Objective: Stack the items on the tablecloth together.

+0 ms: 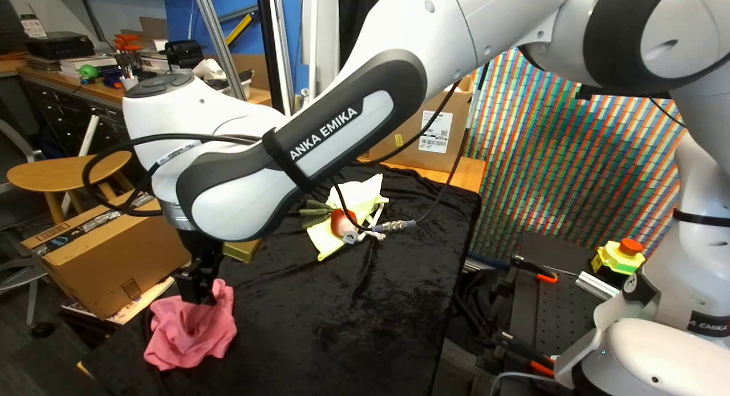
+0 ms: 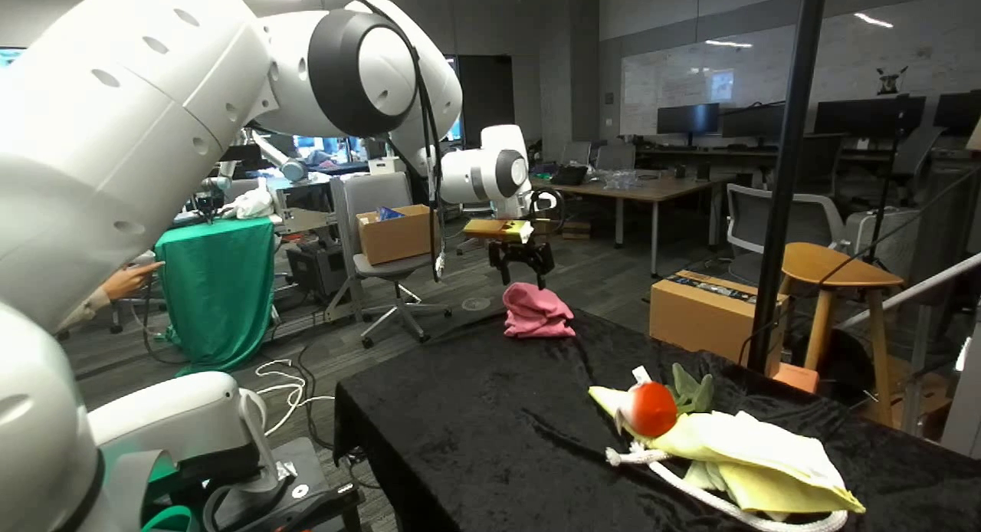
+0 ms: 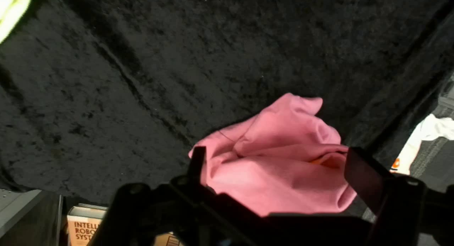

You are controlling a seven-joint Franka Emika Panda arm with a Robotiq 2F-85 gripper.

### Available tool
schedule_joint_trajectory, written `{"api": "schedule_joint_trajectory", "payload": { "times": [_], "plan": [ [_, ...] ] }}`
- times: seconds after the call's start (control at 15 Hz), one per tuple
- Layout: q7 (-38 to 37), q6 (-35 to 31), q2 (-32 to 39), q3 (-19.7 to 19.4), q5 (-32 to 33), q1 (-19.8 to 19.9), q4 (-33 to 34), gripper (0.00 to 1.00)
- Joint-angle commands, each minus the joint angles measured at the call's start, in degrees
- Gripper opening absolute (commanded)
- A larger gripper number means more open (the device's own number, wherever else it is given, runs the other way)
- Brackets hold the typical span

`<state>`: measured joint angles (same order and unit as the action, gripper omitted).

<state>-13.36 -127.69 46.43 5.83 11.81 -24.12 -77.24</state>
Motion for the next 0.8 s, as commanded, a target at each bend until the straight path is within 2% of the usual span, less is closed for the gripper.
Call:
{"api": "schedule_joint_trajectory", "payload": {
  "times": [0.0,0.47,0.73],
  "plan": [
    [-0.06,-3.41,3.9,1.01,-2.07,-0.9,4.58,1.0],
    [8.39,-4.98,5.89,2.95,-1.27,-2.16,5.8,1.0],
    [9.36,-6.44,6.56,2.41,-0.66,-3.3,6.41,1.0]
  ]
}}
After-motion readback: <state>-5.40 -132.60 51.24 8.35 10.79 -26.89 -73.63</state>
